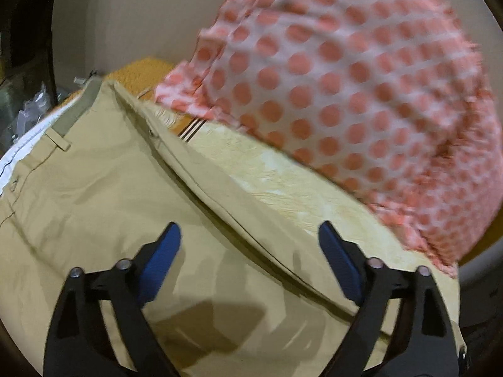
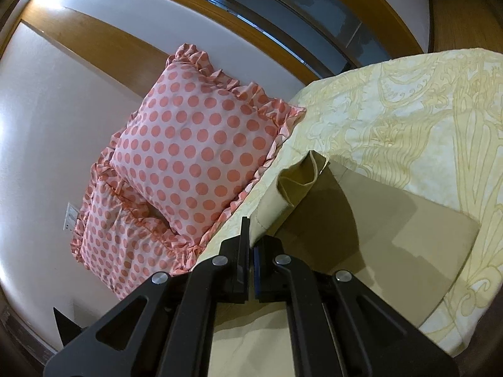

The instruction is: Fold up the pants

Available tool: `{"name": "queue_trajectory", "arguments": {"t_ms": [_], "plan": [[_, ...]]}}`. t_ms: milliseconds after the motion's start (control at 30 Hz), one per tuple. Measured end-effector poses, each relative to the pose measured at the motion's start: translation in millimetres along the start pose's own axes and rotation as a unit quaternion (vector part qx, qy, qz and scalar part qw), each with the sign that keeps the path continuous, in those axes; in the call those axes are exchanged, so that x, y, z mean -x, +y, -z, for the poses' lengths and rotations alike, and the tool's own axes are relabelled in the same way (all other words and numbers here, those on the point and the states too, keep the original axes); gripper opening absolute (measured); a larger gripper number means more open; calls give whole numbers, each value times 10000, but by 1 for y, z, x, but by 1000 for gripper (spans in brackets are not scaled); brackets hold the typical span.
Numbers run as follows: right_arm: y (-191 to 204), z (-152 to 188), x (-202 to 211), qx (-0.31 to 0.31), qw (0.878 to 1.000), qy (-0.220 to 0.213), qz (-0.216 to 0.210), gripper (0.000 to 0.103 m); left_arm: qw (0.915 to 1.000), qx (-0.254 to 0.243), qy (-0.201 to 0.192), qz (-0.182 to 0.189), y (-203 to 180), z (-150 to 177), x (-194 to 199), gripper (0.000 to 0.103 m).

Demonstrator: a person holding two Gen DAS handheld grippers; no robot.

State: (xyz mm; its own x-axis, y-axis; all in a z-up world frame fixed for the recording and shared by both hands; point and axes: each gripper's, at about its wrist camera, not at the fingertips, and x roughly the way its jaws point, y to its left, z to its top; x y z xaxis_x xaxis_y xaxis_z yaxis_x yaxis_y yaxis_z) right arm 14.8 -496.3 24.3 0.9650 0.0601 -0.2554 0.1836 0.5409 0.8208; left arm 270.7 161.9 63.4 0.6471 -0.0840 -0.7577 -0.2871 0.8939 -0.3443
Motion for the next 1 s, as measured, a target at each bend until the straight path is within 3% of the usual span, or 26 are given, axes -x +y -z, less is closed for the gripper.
{"name": "queue_trajectory", "arguments": {"t_ms": [67, 100, 133, 167, 200, 267, 400, 500, 600, 767, 1000], "plan": [[-1, -1, -2, -5, 10000, 24, -6, 2, 9992, 220, 282, -197, 7, -8, -23, 69], [-2, -1, -3, 0, 10000, 36, -4, 2, 9987, 325, 334, -216, 11, -10, -29, 55], [-2, -2, -4, 12, 10000, 43, 2, 2, 9981, 462, 379, -162, 17, -12, -37, 30], [-2, -3, -6, 31, 10000, 49, -3, 2, 9978, 529, 394, -81, 22, -13, -39, 14], [-2, -3, -6, 19, 10000, 54, -9, 2, 9972, 639, 374, 117, 29, -13, -38, 7], [-1, -4, -4, 3, 10000, 15, -63, 2, 9971, 671, 201, 287, 34, -7, -20, 5], [5, -10, 16, 213, 9994, -242, -118, 2, 9975, 234, -375, 543, 38, 20, 58, 5], [0, -12, 30, 220, 9992, -325, -25, 2, 9944, 101, -743, 747, 53, 64, 125, 5], [-15, -7, 38, 120, 9995, -251, 150, 2, 9944, 2, -902, 544, 66, 122, 169, 5], [-43, 7, 42, -119, 9989, -58, 454, 2, 9970, 37, -755, 176, 88, 191, 182, 5], [-62, 13, 50, -245, 9978, 24, 622, 2, 9971, 152, -717, 218, 101, 218, 182, 5]]}}
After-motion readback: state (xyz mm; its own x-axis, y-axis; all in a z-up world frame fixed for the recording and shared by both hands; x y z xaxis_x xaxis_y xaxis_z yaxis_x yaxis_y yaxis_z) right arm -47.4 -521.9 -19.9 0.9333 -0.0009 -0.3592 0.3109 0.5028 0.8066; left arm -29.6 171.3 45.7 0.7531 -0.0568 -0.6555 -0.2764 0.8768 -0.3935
